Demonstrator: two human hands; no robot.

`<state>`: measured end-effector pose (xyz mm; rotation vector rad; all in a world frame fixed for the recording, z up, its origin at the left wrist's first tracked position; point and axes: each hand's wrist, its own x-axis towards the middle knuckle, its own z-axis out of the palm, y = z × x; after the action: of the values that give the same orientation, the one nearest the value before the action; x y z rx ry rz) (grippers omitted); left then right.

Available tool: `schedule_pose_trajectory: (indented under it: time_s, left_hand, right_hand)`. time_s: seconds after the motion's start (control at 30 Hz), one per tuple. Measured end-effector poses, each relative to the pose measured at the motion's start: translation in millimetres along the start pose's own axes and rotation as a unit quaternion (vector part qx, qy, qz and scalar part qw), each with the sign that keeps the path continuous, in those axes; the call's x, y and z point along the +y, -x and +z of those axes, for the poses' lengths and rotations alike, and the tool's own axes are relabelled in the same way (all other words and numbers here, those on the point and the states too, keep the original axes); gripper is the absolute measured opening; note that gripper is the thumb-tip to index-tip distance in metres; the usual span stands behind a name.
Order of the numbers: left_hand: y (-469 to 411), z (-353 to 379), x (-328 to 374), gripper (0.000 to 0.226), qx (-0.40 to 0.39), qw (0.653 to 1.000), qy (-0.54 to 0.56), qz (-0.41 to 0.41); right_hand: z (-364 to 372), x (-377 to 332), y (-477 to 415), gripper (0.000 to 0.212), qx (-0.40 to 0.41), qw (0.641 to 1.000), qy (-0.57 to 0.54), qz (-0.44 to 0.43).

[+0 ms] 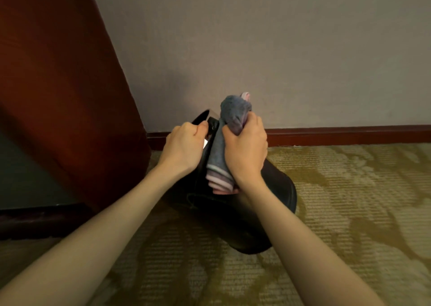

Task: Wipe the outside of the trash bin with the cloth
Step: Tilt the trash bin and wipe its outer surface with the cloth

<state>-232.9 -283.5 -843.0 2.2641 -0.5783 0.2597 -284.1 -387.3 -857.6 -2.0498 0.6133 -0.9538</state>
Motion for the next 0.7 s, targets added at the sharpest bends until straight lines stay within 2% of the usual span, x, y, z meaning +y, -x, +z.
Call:
schedule_pose_trajectory:
  time_s: [0.13, 0.37, 0.53, 0.6, 0.7]
  left_hand:
    - [-7.2, -1.7, -7.0, 0.054, 0.007, 1.000, -0.004, -0.006]
    - [-9.5, -7.3, -23.8, 0.055, 0.008, 1.000, 0.011, -0.015]
    - [-9.1, -3.2, -11.1, 0.054, -0.011, 1.000, 0.027, 0.003]
    - [-7.7, 1.3, 0.7, 0.050, -0.020, 0.999, 0.042, 0.017]
    - [-0.2, 11.4, 24.7, 0.042, -0.034, 0.995, 0.042, 0.082]
  right_hand:
    - [-8.3, 29.2, -2.0, 0.033, -0.018, 0.998, 0.059, -0.003]
    - [-35.7, 90.1, -1.1, 0.036, -0.049, 0.982, 0.174, 0.053]
    - [-65.7, 126.7, -0.2, 0.035, -0.076, 0.963, 0.236, 0.103]
    - [-76.1, 141.4, 1.8, 0.034, -0.082, 0.957, 0.253, 0.117]
    - [-90.5, 165.6, 9.5, 0.031, -0.103, 0.948, 0.252, 0.167]
